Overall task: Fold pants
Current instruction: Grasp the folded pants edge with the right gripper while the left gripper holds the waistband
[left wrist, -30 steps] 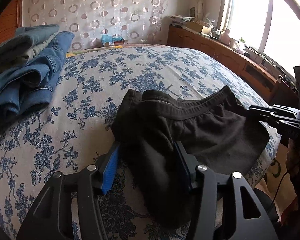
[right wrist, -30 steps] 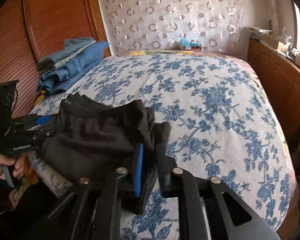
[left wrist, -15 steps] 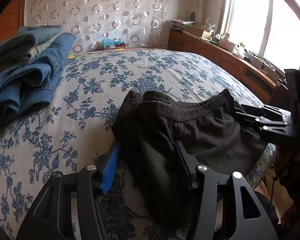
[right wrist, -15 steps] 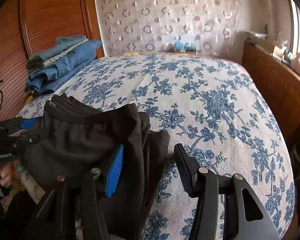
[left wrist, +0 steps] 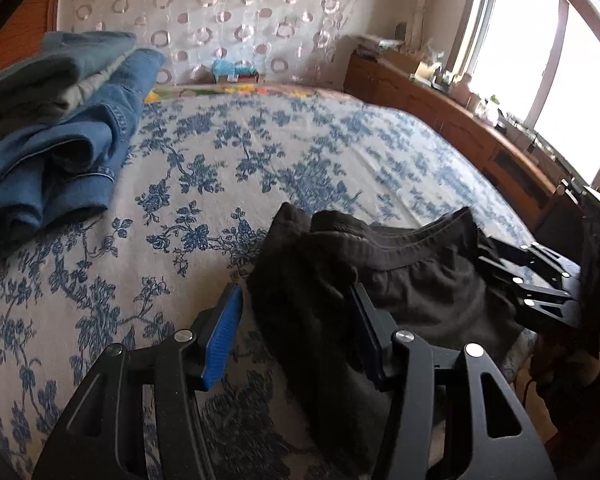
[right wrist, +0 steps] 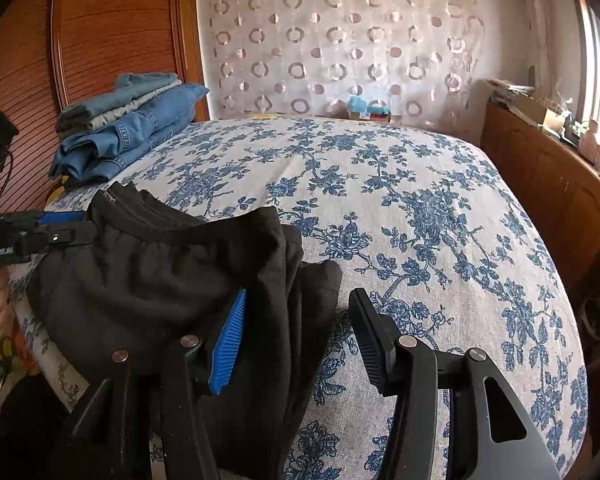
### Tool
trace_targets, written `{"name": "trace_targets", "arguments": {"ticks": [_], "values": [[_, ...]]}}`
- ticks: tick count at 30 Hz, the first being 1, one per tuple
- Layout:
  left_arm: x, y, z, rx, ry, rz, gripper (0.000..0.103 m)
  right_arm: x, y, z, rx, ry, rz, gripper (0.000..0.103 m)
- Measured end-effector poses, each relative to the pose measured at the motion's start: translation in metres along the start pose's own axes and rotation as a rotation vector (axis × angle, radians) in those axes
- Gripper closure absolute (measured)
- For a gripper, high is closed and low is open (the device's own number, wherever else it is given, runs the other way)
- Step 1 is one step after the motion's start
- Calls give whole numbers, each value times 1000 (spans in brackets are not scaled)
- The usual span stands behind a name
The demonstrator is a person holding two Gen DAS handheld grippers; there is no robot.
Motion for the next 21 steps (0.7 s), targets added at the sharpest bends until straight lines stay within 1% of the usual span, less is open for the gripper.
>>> {"name": "trace_targets", "arguments": {"ticks": [1,4,9,11,12,14,16,18,19,20,21], "values": [[5,-1,0,1,-1,21,48,0,1,0,4,0,-3,49],[10,-5,0,3,3,22,48,-2,3,2,-1,6,-11,49],[11,-7,-1,7,8,17,49,-3,1,0,13,-10,-6,49],[10,-5,-2,5,37,12,63,-3,1,0,19,-11,-1,49],[9,-4,-2,3,55,13,67,-3,0,-1,25,-12,4,49],[7,-4,-4,3,57,4,76,-3,-2,-2,39,-18,16,55],[3,-3,-6,7,46,-5,81,-4,-5,-3,58,-47,28,74],[-1,-3,-8,8,40,-18,84,-4,-6,-4,76,-90,44,81],[-4,-3,-9,7,39,-26,84,-5,-7,-6,82,-95,49,82],[-7,-3,-10,5,39,-35,85,-5,-7,-7,86,-101,52,87],[-12,-3,-11,4,42,-47,85,-5,-8,-7,95,-116,57,90]]}}
Point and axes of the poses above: each gripper's, at about its wrist camera, not at the fingertips, and x roughly the way its jaws point, z to its left, y to its underside, the point moved 4 cm from there along x, roughly the way its jaws point, and after that the axes turned 9 degrees about -y, right-handed, at the moved point
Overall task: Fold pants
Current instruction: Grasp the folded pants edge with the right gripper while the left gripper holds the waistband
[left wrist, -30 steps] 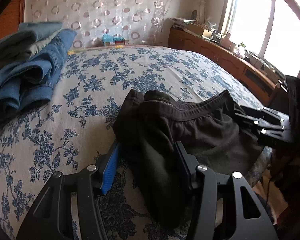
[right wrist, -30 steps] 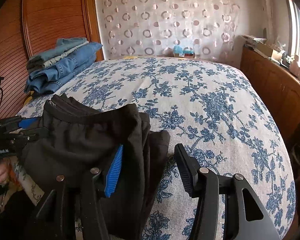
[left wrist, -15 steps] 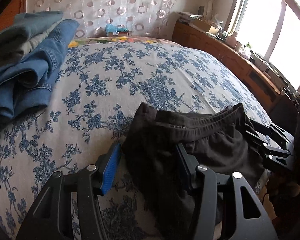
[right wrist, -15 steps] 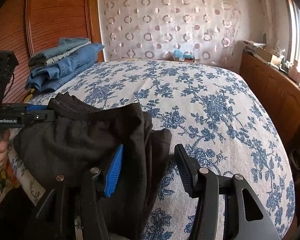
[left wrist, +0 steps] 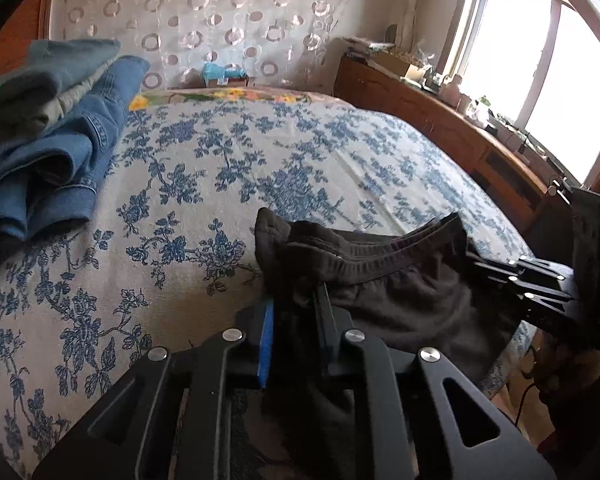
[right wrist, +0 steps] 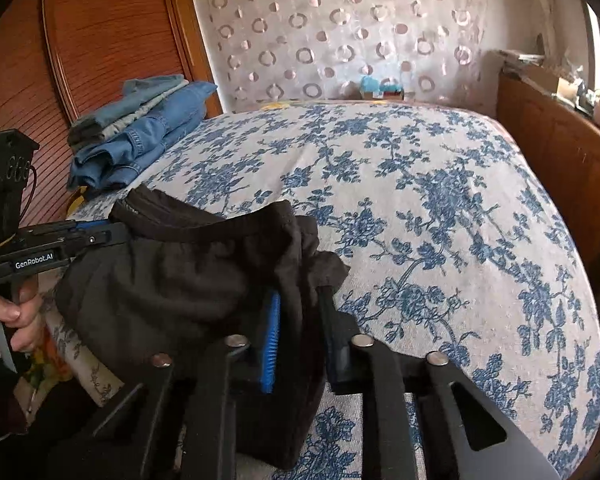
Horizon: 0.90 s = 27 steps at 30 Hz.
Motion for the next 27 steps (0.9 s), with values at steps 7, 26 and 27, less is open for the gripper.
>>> {"name": "trace_targets", "arguments": {"ticks": [7,26,27], "values": [[-34,-1,-6,-13,27,-74,85,-10,-1,1,31,-31,-43,94],[-119,-22,-24,26,29,-287,86,-90,-14,49,-94,-80,-237,95],[-121,-22,-24,28,29,-291,86,-94,-14,52,-105,-76,-244,95]]}}
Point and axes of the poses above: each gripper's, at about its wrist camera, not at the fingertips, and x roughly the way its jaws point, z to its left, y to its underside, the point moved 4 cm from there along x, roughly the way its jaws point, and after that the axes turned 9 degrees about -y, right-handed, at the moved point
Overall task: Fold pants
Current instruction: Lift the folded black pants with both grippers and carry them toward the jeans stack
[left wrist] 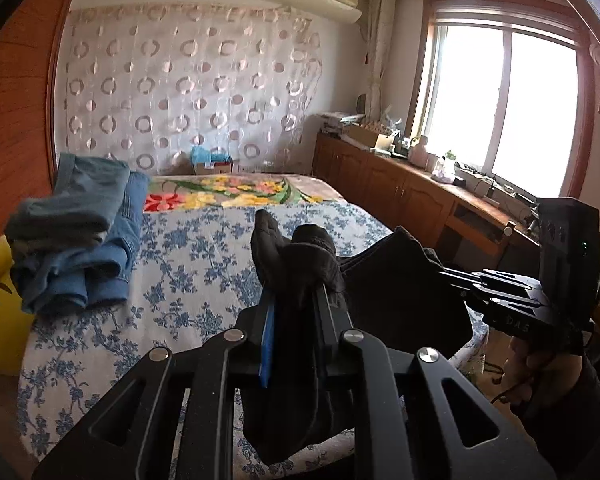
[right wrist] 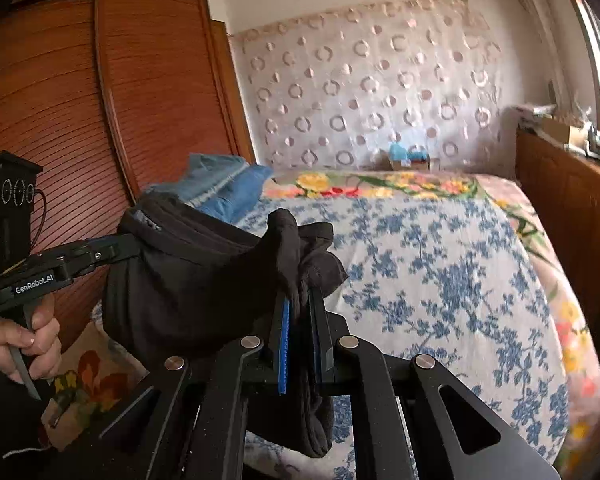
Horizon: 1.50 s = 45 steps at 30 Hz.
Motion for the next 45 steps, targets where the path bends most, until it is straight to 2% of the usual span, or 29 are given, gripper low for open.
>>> {"name": "trace_targets", "arguments": {"ticks": [8,27,38,45], "values": [[-6,-9,3,14,-8,-30,86,-1,-7,2,-33,-4,-20,95],[13,-20,37,-9,-77,-18,86,50,-34,-3,-88,-53,5,95],[32,-58,75,0,-149,-52,86,115,-97,4,-242,-87,26,95],[40,-90,100,10,-194,-81,86,154,-135,-1,-278,-110,22,95]]}}
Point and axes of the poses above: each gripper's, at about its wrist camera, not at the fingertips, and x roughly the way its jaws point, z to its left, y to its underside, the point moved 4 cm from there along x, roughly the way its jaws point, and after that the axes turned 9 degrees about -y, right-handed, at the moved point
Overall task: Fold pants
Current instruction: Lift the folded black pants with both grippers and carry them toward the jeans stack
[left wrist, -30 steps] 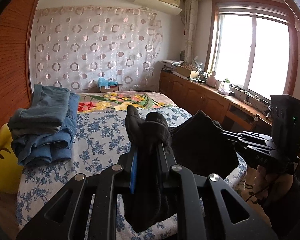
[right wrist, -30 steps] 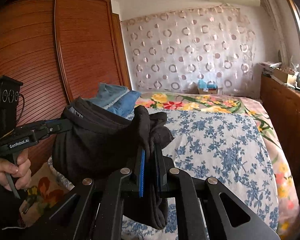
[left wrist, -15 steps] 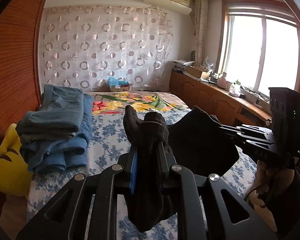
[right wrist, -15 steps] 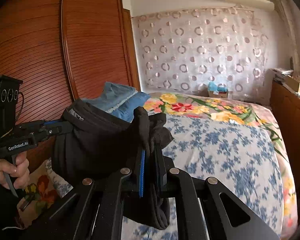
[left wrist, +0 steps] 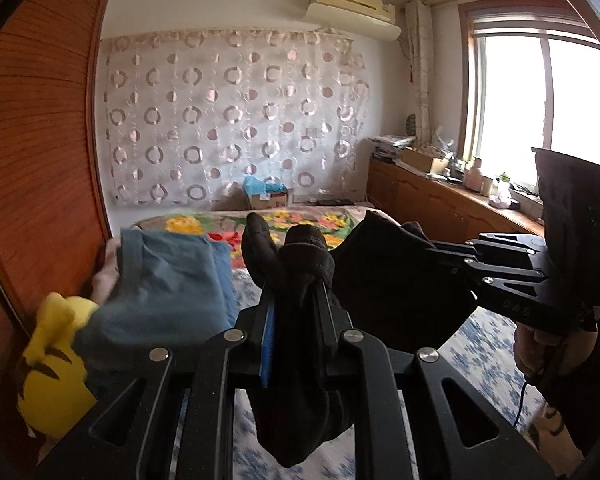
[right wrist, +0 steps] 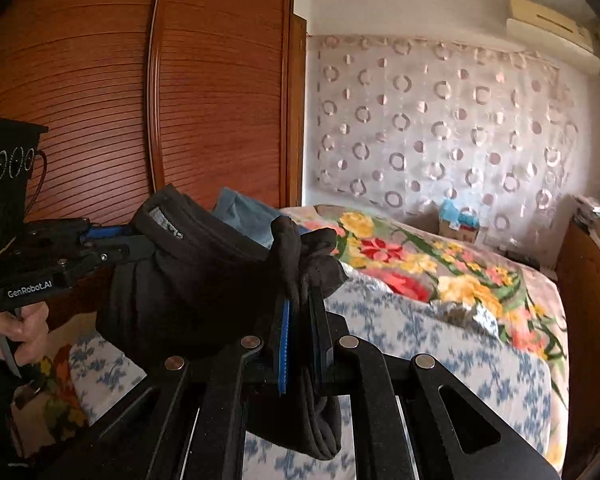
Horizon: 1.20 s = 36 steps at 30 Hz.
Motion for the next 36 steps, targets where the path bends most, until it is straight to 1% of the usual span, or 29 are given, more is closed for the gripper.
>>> {"name": "trace_targets", "arguments": {"ticks": [3,6,13,15,21,24,28,36], "values": [[7,-13,17,3,-29,-15,86,15,-15,-10,-19,-5,-9,95],[15,-18,32,-8,-50,-20,86,33,-29,-19,-36,-16,-23,95],[36,-21,62,-41,-109,-10,86,77,-39,-36,-69,-37,-30,95],[37,-20,68,-53,-114,-13,86,90,-44,-41,-74,-43,-26,95],[38,-18,79,-65,-140,-19,86,123,-57,-47,-132,-73,-34,95],[41,-16,81,-74,-140,-13,86,135,-60,-50,-190,-83,-45,95],[45,-13,84,-87,-144,-4,86,158,-63,-56,-227,-105,-39,95],[43,-7,95,-136,-154,-4,86,183,-66,-62,-281,-154,-26,95]]}}
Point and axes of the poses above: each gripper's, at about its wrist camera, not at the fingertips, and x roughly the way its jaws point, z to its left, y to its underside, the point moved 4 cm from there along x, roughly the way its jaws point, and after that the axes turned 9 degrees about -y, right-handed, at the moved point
